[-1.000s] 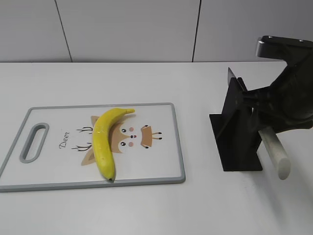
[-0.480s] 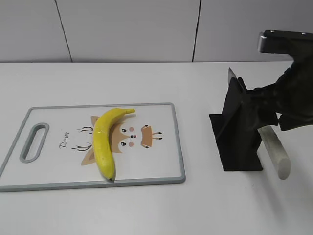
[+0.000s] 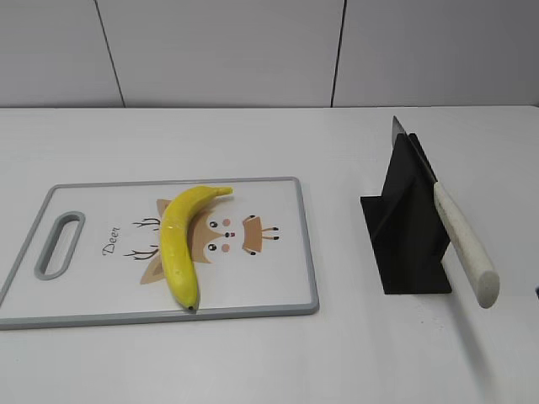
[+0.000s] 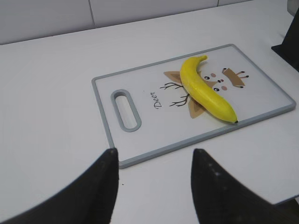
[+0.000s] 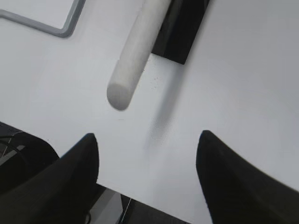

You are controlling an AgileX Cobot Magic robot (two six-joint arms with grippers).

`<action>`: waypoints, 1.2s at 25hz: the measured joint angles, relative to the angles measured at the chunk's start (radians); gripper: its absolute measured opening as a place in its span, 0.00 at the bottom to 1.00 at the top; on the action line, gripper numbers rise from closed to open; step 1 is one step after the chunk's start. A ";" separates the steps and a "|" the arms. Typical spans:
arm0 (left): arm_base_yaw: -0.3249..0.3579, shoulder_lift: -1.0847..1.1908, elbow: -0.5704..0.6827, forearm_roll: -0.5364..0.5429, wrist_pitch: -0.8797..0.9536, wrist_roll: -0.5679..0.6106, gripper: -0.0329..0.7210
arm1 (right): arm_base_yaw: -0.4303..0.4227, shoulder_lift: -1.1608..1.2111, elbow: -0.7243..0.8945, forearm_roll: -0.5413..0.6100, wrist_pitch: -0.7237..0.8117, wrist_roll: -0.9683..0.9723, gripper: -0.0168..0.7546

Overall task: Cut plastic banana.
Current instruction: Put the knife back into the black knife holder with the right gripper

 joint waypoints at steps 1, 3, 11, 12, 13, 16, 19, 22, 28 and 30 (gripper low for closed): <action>0.000 0.000 0.000 0.001 -0.001 0.000 0.68 | 0.000 -0.066 0.031 -0.003 -0.001 -0.008 0.69; 0.008 0.000 0.000 -0.001 -0.001 0.000 0.68 | 0.000 -0.189 0.091 -0.007 -0.003 -0.027 0.69; 0.177 0.000 0.000 -0.001 -0.004 0.000 0.68 | 0.000 -0.640 0.203 -0.009 0.008 -0.038 0.69; 0.208 0.000 0.000 -0.001 -0.004 0.000 0.68 | 0.000 -0.685 0.212 -0.009 0.021 -0.038 0.69; 0.226 0.000 0.000 -0.001 -0.004 0.000 0.68 | 0.000 -0.722 0.220 -0.009 0.030 -0.038 0.69; 0.265 0.000 0.000 -0.001 -0.004 0.000 0.68 | 0.000 -0.838 0.226 -0.009 0.040 -0.038 0.69; 0.281 -0.001 0.001 -0.003 -0.005 0.000 0.68 | 0.000 -0.874 0.226 -0.016 0.050 -0.039 0.69; 0.281 -0.001 0.001 -0.001 -0.005 0.000 0.68 | 0.000 -0.875 0.226 -0.008 0.050 -0.039 0.69; 0.285 -0.001 0.001 -0.002 -0.005 0.000 0.66 | -0.030 -0.875 0.226 0.012 0.050 -0.039 0.69; 0.287 -0.001 0.001 -0.002 -0.005 0.000 0.65 | -0.108 -0.875 0.226 0.029 0.050 -0.039 0.69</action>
